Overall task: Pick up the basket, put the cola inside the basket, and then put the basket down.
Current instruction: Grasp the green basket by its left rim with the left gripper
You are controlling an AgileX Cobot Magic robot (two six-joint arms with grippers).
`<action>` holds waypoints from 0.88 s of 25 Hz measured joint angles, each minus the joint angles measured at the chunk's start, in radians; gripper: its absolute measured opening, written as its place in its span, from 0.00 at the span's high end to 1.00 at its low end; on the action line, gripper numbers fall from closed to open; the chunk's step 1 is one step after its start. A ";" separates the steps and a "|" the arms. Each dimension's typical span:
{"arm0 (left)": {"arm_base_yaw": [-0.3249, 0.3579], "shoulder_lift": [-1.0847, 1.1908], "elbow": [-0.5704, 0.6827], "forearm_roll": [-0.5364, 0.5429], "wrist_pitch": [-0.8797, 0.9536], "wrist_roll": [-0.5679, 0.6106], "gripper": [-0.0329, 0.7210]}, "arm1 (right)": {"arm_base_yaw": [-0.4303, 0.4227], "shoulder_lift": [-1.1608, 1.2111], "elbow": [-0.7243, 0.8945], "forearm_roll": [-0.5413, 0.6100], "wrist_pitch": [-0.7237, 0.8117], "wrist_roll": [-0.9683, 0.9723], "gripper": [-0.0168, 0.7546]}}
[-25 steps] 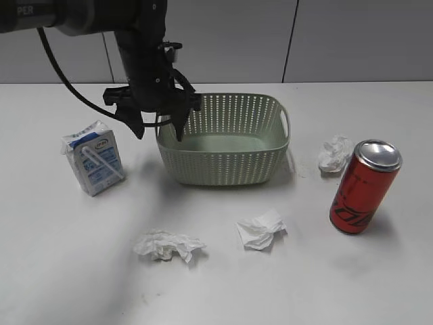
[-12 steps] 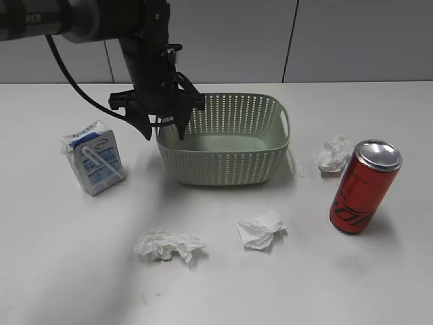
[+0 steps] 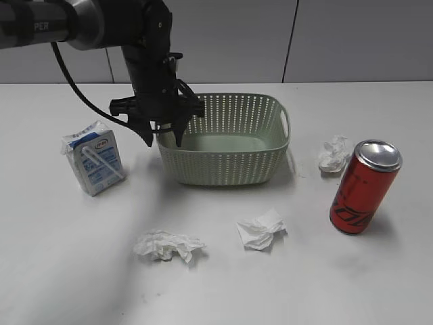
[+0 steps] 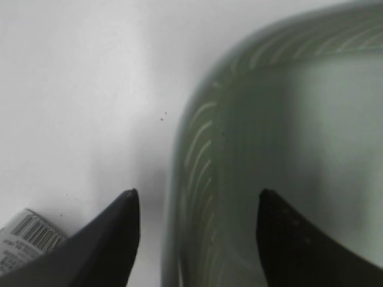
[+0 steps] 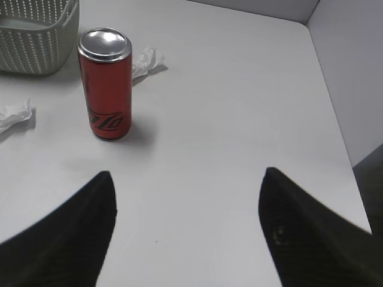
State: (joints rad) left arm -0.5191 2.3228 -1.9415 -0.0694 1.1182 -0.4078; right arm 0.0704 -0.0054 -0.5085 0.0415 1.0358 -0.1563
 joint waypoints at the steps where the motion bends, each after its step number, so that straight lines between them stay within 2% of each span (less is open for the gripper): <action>1: 0.000 0.000 0.000 0.000 0.000 -0.001 0.40 | 0.000 0.000 0.000 0.000 0.000 0.000 0.25; 4: 0.000 0.000 0.000 0.000 -0.003 -0.001 0.54 | 0.000 0.000 0.000 0.000 0.000 0.000 0.25; 9: 0.000 0.000 0.000 0.001 -0.004 -0.019 0.89 | 0.000 0.000 0.000 -0.001 0.000 0.000 0.25; 12: 0.000 0.000 -0.005 -0.009 -0.010 -0.046 0.94 | 0.000 0.000 0.000 -0.001 0.000 0.000 0.25; 22: 0.000 -0.009 -0.006 -0.030 0.020 -0.087 0.95 | 0.000 0.000 0.000 -0.001 0.000 0.002 0.25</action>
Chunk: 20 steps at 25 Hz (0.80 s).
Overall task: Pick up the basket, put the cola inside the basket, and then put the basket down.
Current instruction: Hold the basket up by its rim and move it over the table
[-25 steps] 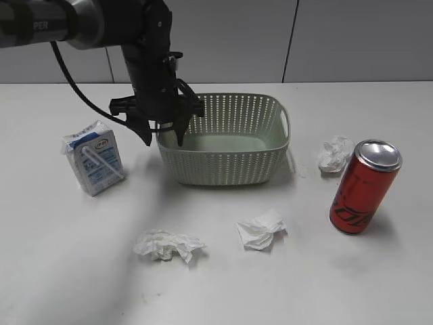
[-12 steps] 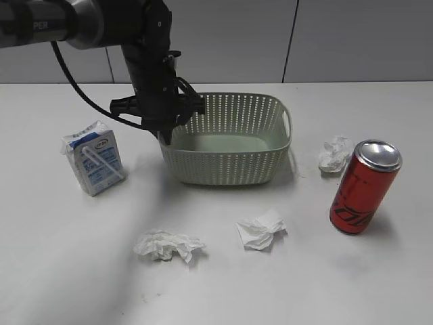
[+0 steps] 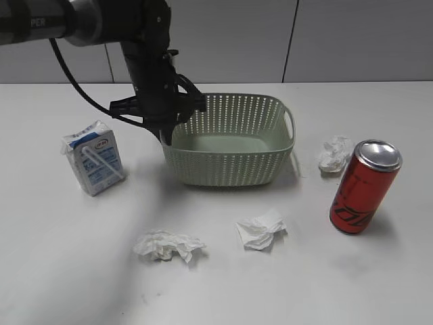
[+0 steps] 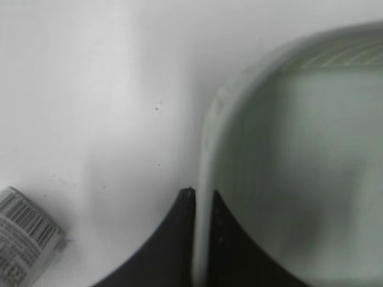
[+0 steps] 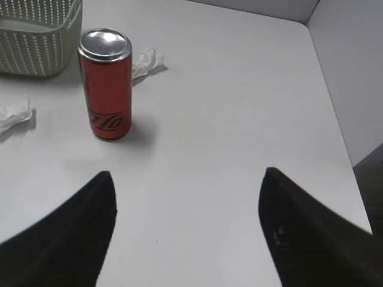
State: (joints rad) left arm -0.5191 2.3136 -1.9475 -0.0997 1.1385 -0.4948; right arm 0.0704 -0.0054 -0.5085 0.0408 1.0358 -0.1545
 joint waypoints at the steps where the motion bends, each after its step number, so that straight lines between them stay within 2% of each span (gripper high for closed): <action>1: 0.000 -0.008 0.000 0.000 0.011 -0.008 0.95 | 0.000 0.000 0.000 0.000 0.000 0.000 0.25; 12: 0.000 -0.177 0.010 -0.008 0.079 -0.037 0.95 | 0.000 0.000 0.000 0.000 0.000 0.000 0.25; 16: -0.006 -0.256 0.087 -0.052 0.083 -0.038 0.95 | 0.000 0.000 0.000 0.000 0.000 0.001 0.25; 20: -0.030 -0.355 0.204 0.036 0.084 -0.083 0.95 | 0.000 0.000 0.000 0.000 0.000 0.001 0.25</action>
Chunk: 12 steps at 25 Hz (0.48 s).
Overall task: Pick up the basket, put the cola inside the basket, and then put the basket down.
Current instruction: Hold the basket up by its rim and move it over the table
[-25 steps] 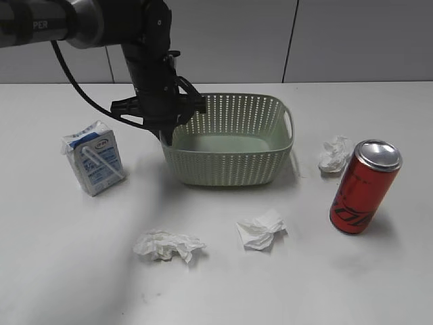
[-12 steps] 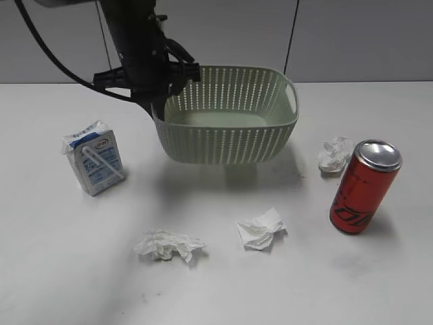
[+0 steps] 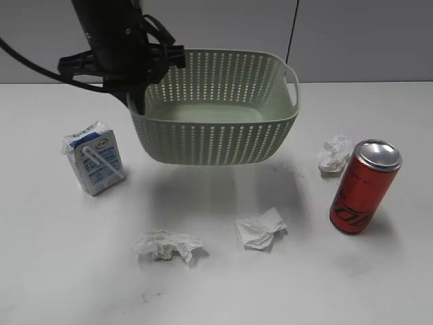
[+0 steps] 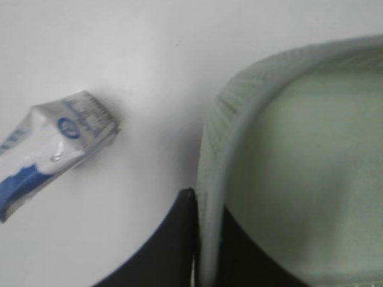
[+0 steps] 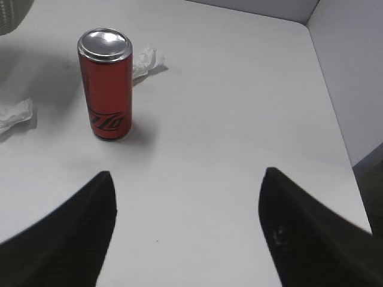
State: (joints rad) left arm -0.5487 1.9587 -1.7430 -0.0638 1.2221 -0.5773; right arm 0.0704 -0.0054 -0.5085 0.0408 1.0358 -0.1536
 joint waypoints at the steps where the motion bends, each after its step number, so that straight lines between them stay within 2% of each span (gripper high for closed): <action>1: -0.004 -0.029 0.041 0.018 -0.001 -0.025 0.95 | 0.000 0.000 0.000 0.000 0.000 0.000 0.25; 5: -0.017 -0.144 0.225 0.039 -0.009 -0.067 0.95 | 0.000 0.000 0.000 0.000 0.000 0.000 0.25; 9: -0.080 -0.230 0.387 0.034 -0.108 -0.072 0.95 | 0.000 0.000 0.000 0.000 0.000 0.000 0.25; 12: -0.125 -0.243 0.463 0.017 -0.161 -0.074 0.95 | 0.000 0.012 0.000 0.004 0.001 0.000 0.25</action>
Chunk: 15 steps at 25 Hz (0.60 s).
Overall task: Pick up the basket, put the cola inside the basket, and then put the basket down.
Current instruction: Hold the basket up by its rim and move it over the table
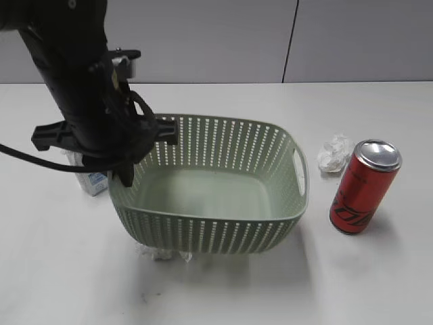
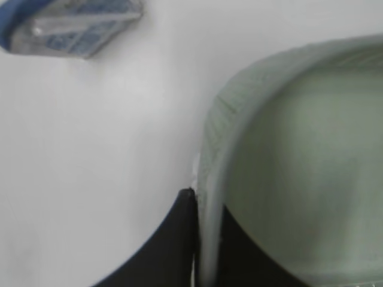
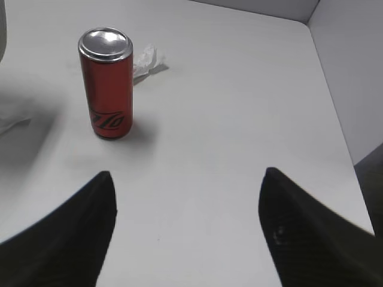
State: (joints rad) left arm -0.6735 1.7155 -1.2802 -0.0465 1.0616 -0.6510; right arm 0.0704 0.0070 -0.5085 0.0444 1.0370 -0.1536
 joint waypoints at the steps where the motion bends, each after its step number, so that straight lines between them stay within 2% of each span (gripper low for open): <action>1: -0.011 0.000 0.019 -0.007 -0.012 -0.001 0.95 | 0.000 0.017 -0.003 0.005 0.004 0.000 0.25; 5: -0.028 0.000 0.043 -0.020 -0.042 0.009 0.95 | 0.000 0.161 -0.061 0.031 0.033 0.001 0.25; 8: -0.029 0.000 0.044 -0.031 -0.062 0.061 0.95 | 0.000 0.313 -0.144 0.040 0.066 0.050 0.25; 11: -0.029 0.000 0.044 -0.074 -0.067 0.101 0.95 | 0.000 0.480 -0.230 0.045 0.083 0.120 0.25; 15: -0.008 0.000 0.046 -0.167 -0.092 0.177 0.95 | 0.000 0.695 -0.329 0.066 0.085 0.118 0.21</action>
State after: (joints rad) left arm -0.6815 1.7155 -1.2340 -0.2139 0.9700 -0.4744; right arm 0.0704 0.7017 -0.8375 0.1104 1.1215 -0.0355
